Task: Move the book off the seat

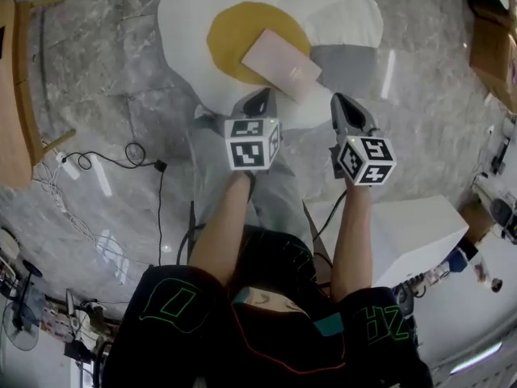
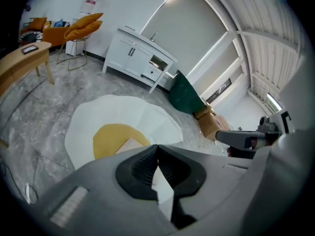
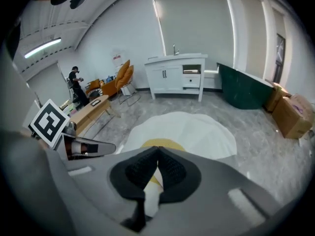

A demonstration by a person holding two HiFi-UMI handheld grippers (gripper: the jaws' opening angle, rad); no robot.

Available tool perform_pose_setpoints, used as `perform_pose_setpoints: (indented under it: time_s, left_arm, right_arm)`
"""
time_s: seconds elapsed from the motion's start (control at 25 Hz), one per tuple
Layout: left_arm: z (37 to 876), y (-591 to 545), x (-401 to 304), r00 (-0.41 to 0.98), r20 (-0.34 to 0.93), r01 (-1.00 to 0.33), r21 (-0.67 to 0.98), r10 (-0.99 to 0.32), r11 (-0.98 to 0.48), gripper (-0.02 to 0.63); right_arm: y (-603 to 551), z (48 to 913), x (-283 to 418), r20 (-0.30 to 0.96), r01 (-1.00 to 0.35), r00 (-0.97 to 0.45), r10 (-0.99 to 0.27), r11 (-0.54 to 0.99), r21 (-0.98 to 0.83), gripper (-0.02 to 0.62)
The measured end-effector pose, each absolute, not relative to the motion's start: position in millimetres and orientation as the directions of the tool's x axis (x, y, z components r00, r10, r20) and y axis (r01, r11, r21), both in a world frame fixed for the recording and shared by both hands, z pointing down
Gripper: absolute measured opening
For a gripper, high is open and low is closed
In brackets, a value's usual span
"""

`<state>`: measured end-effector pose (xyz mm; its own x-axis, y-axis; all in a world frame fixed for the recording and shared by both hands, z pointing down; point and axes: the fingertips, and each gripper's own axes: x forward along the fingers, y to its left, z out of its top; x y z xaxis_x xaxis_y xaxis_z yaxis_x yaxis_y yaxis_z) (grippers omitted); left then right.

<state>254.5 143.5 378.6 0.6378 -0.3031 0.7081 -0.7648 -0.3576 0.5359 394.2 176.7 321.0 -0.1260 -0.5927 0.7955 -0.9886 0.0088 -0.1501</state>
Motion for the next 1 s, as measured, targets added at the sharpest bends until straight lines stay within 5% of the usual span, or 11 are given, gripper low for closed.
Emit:
perform_pose_setpoints:
  time_s: [0.4, 1.0]
  left_arm:
    - [533.9, 194.5, 295.8, 0.46, 0.817, -0.873, 0.487, -0.348, -0.011, 0.011]
    - [655.4, 225.8, 326.4, 0.413, 0.849, -0.851, 0.488, -0.33, 0.193, 0.018]
  right_arm:
    - [180.7, 485.7, 424.8, 0.843, -0.908, -0.379, -0.383, 0.328, -0.26, 0.003]
    - [165.3, 649.5, 469.0, 0.896, -0.837, -0.377, -0.236, 0.5, -0.221, 0.003]
